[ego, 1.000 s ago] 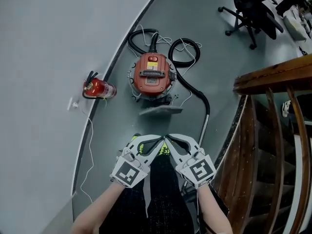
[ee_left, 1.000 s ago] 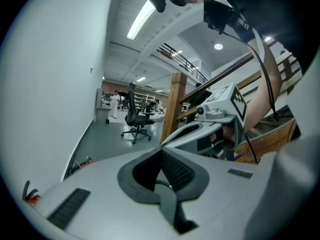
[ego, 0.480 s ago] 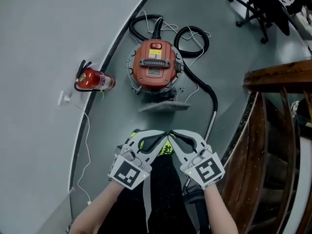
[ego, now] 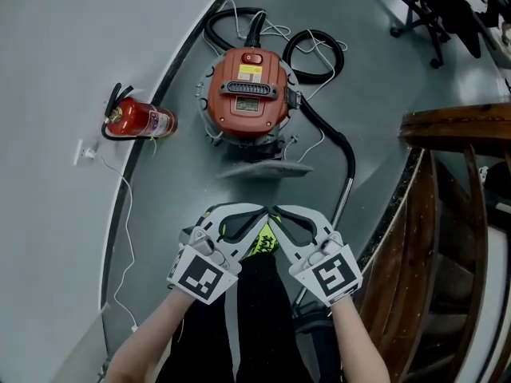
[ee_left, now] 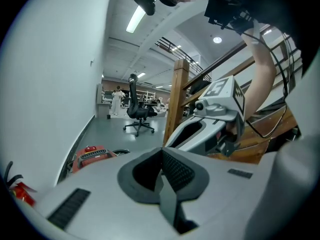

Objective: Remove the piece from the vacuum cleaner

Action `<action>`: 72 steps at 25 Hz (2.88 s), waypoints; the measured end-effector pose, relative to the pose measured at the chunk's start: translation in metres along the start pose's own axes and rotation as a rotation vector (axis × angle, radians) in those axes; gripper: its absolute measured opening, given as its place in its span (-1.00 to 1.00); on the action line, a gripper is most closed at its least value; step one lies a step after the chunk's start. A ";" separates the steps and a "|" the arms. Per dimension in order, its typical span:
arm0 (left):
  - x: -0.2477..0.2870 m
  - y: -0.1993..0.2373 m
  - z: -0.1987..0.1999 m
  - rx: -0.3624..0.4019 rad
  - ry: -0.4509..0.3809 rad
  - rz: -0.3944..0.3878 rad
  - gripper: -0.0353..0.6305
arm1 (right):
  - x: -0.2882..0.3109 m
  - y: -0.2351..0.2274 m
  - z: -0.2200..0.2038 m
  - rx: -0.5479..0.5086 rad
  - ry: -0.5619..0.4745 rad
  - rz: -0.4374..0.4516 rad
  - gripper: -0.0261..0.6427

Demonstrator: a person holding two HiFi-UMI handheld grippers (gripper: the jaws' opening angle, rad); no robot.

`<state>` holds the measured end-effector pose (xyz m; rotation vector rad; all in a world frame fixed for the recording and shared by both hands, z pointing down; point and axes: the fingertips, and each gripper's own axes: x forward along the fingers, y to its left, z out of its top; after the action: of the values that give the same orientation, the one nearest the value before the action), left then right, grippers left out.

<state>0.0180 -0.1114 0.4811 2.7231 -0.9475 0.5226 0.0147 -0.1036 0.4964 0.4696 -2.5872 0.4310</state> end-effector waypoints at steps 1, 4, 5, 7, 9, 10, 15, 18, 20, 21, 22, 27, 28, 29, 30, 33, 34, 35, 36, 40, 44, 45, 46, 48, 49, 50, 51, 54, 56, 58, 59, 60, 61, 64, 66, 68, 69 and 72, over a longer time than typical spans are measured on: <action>0.001 0.003 -0.005 -0.009 -0.002 0.010 -0.87 | 0.003 -0.003 -0.003 0.004 -0.007 -0.004 -0.77; 0.004 0.008 -0.019 -0.017 0.009 0.024 -0.87 | 0.010 -0.011 -0.008 0.005 -0.027 -0.011 -0.75; 0.005 0.009 -0.022 -0.017 0.013 0.024 -0.87 | 0.011 -0.012 -0.009 0.002 -0.032 -0.013 -0.74; 0.005 0.011 -0.029 -0.012 0.020 0.026 -0.87 | 0.014 -0.016 -0.011 0.001 -0.036 -0.016 -0.74; 0.007 0.014 -0.037 -0.008 0.028 0.031 -0.87 | 0.019 -0.019 -0.014 0.002 -0.037 -0.017 -0.73; 0.008 0.015 -0.041 -0.009 0.032 0.034 -0.87 | 0.022 -0.021 -0.016 0.002 -0.037 -0.016 -0.73; 0.015 0.024 -0.062 -0.021 0.052 0.045 -0.87 | 0.036 -0.029 -0.026 0.014 -0.027 -0.024 -0.70; 0.019 0.030 -0.074 0.004 0.076 0.039 -0.87 | 0.044 -0.034 -0.033 0.029 -0.019 -0.028 -0.68; 0.024 0.034 -0.084 0.009 0.091 0.042 -0.87 | 0.048 -0.038 -0.038 0.034 -0.014 -0.031 -0.67; 0.027 0.036 -0.090 -0.003 0.096 0.048 -0.87 | 0.049 -0.040 -0.043 0.035 -0.004 -0.030 -0.66; 0.030 0.039 -0.095 -0.013 0.101 0.052 -0.87 | 0.051 -0.042 -0.048 0.038 0.009 -0.029 -0.64; 0.042 0.047 -0.111 -0.014 0.113 0.056 -0.87 | 0.060 -0.051 -0.069 0.048 0.050 -0.031 -0.61; 0.045 0.046 -0.114 -0.013 0.120 0.050 -0.87 | 0.062 -0.053 -0.074 0.047 0.060 -0.033 -0.59; 0.048 0.045 -0.118 -0.012 0.130 0.045 -0.87 | 0.064 -0.055 -0.078 0.049 0.069 -0.036 -0.57; 0.050 0.045 -0.121 -0.012 0.140 0.040 -0.87 | 0.066 -0.058 -0.083 0.052 0.077 -0.039 -0.54; 0.056 0.050 -0.129 -0.003 0.156 0.043 -0.85 | 0.073 -0.064 -0.093 0.064 0.102 -0.051 -0.46; 0.058 0.053 -0.132 -0.003 0.160 0.047 -0.80 | 0.075 -0.066 -0.097 0.071 0.115 -0.057 -0.43; 0.060 0.056 -0.135 -0.006 0.164 0.053 -0.71 | 0.078 -0.067 -0.100 0.074 0.130 -0.062 -0.39; 0.062 0.058 -0.137 -0.010 0.169 0.059 -0.63 | 0.080 -0.068 -0.102 0.069 0.144 -0.065 -0.35; 0.069 0.064 -0.147 0.000 0.193 0.075 -0.45 | 0.089 -0.073 -0.107 0.015 0.180 -0.059 -0.25; 0.077 0.071 -0.156 0.011 0.226 0.092 -0.33 | 0.096 -0.082 -0.113 0.003 0.218 -0.067 -0.18; 0.079 0.073 -0.158 0.022 0.234 0.093 -0.30 | 0.097 -0.084 -0.115 -0.029 0.233 -0.064 -0.17; 0.082 0.075 -0.160 0.034 0.243 0.092 -0.28 | 0.098 -0.087 -0.116 -0.064 0.249 -0.061 -0.16; 0.087 0.078 -0.163 0.061 0.261 0.085 -0.24 | 0.100 -0.093 -0.119 -0.106 0.272 -0.062 -0.13; 0.090 0.079 -0.165 0.074 0.270 0.078 -0.22 | 0.101 -0.095 -0.121 -0.110 0.280 -0.068 -0.11; 0.093 0.079 -0.167 0.086 0.281 0.070 -0.21 | 0.102 -0.097 -0.124 -0.110 0.286 -0.075 -0.11; 0.095 0.078 -0.169 0.097 0.292 0.062 -0.19 | 0.102 -0.098 -0.127 -0.115 0.293 -0.080 -0.10; 0.102 0.077 -0.174 0.115 0.321 0.037 -0.18 | 0.104 -0.102 -0.132 -0.167 0.327 -0.077 -0.06; 0.105 0.077 -0.177 0.120 0.335 0.029 -0.18 | 0.106 -0.104 -0.134 -0.197 0.341 -0.069 -0.06; 0.106 0.078 -0.180 0.121 0.343 0.028 -0.18 | 0.109 -0.105 -0.135 -0.206 0.353 -0.053 -0.06; 0.107 0.078 -0.181 0.124 0.349 0.025 -0.18 | 0.110 -0.105 -0.137 -0.208 0.358 -0.045 -0.06; 0.108 0.078 -0.183 0.131 0.357 0.020 -0.18 | 0.112 -0.105 -0.138 -0.210 0.365 -0.037 -0.05; 0.108 0.077 -0.185 0.140 0.366 0.012 -0.18 | 0.113 -0.105 -0.140 -0.217 0.376 -0.028 -0.06; 0.110 0.077 -0.187 0.139 0.379 -0.006 -0.18 | 0.117 -0.103 -0.149 -0.247 0.420 0.004 -0.06; 0.111 0.077 -0.190 0.129 0.386 -0.015 -0.18 | 0.120 -0.102 -0.152 -0.246 0.431 0.022 -0.06; 0.111 0.076 -0.192 0.123 0.392 -0.023 -0.18 | 0.121 -0.103 -0.153 -0.247 0.437 0.028 -0.06; 0.112 0.076 -0.193 0.120 0.395 -0.026 -0.18 | 0.121 -0.103 -0.153 -0.255 0.442 0.031 -0.06; 0.113 0.076 -0.194 0.114 0.401 -0.032 -0.18 | 0.123 -0.105 -0.154 -0.278 0.458 0.037 -0.06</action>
<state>0.0019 -0.1729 0.7094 2.5746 -0.7872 1.0940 0.0149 -0.1691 0.7097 0.1965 -2.1663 0.1598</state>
